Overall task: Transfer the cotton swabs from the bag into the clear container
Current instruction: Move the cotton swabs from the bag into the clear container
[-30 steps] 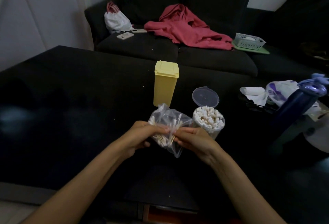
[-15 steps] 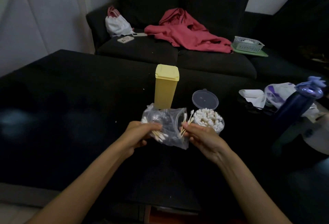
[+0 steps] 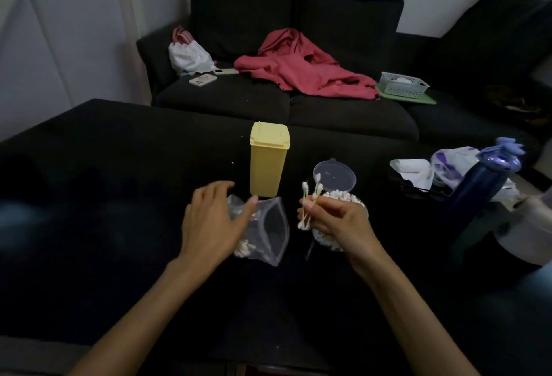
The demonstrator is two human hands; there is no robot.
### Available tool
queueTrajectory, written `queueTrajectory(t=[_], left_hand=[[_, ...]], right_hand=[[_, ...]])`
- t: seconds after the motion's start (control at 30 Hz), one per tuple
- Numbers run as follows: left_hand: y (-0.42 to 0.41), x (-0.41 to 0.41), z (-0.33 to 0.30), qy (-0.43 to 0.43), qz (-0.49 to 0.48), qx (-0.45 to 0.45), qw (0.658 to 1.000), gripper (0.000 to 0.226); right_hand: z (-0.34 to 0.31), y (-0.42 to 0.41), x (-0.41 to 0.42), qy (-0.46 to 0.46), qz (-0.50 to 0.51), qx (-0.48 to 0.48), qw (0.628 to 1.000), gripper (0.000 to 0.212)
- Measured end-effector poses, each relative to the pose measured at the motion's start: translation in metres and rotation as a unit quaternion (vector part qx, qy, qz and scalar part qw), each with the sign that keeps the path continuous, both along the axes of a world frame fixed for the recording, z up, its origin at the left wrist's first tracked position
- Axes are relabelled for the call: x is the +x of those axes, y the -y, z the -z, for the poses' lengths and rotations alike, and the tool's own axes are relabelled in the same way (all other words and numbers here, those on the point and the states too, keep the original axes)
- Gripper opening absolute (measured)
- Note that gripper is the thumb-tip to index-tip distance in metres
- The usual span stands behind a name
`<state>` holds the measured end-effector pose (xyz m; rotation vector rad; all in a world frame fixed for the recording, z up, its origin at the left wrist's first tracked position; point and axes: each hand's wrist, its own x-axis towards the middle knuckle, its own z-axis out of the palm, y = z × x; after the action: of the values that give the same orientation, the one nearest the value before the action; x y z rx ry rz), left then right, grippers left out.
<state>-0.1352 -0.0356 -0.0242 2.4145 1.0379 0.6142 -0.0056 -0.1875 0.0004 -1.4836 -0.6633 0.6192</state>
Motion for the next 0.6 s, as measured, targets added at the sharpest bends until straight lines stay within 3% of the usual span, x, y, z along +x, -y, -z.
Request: queueTrajectory(t=[0.1, 0.27, 0.43, 0.6], left_hand=[[0.006, 0.014, -0.031, 0.046, 0.083, -0.049, 0.994, 0.041], [0.031, 0.069, -0.069, -0.066, 0.197, -0.222, 0.953, 0.068], [0.044, 0.106, -0.069, -0.169, 0.266, -0.263, 0.912, 0.069], [0.051, 0.113, -0.055, -0.095, 0.308, -0.3, 0.898, 0.042]], right_hand=[[-0.011, 0.009, 0.015, 0.149, -0.032, -0.086, 0.985, 0.013], [-0.041, 0.013, 0.044, 0.304, -0.123, -0.28, 0.902, 0.012], [-0.063, 0.016, 0.066, 0.301, -0.193, -0.361, 0.861, 0.015], [-0.073, 0.018, 0.086, 0.235, -0.216, -0.425, 0.847, 0.016]])
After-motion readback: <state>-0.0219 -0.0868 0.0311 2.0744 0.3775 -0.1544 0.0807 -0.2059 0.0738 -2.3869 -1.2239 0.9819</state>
